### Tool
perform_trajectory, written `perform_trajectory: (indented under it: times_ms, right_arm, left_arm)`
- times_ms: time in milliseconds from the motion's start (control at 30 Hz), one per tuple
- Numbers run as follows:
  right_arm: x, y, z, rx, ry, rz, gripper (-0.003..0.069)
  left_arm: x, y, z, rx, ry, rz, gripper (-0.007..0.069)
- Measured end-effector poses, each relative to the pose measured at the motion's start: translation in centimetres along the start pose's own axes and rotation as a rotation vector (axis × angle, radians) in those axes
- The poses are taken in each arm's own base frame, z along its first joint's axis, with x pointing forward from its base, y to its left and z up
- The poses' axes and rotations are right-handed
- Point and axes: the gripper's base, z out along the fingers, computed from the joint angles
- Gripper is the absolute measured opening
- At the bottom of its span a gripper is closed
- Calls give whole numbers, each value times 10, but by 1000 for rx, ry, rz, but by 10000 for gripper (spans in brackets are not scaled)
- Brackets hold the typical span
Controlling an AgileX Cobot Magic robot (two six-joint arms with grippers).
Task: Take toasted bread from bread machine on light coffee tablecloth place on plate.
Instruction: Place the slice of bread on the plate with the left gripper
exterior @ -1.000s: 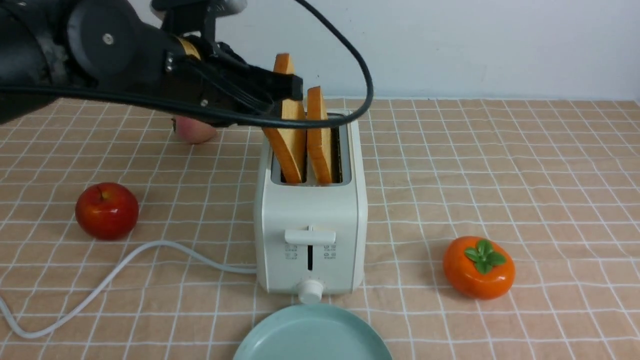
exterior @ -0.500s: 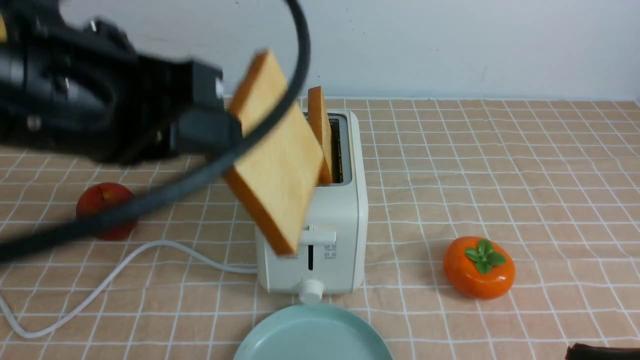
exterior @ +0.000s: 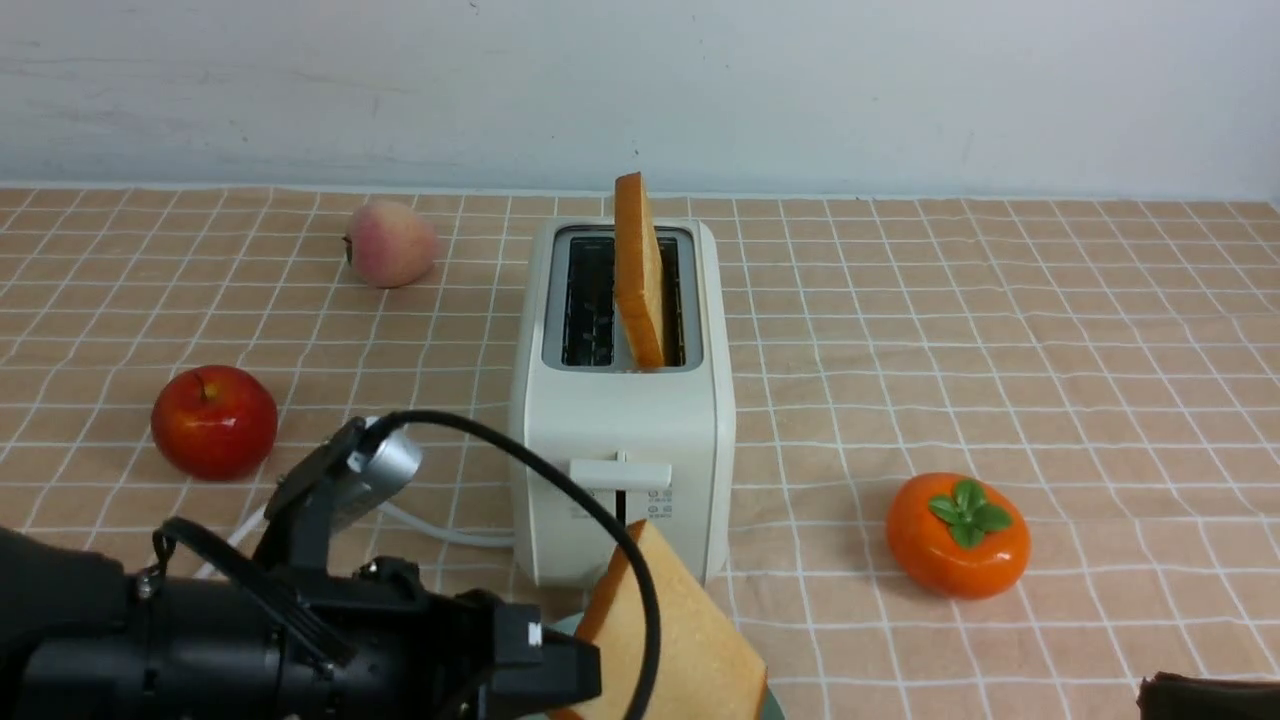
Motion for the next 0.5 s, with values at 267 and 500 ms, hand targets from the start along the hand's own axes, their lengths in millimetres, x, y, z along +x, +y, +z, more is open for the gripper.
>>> perform_trajectory:
  times_ms: [267, 500]
  right_arm:
    - [0, 0, 0, 0, -2, -1, 33]
    - [0, 0, 0, -1, -4, -1, 43]
  left_arm:
    - [3, 23, 27, -41, 59, -59, 66]
    - [9, 36, 36, -109, 143, 9, 254]
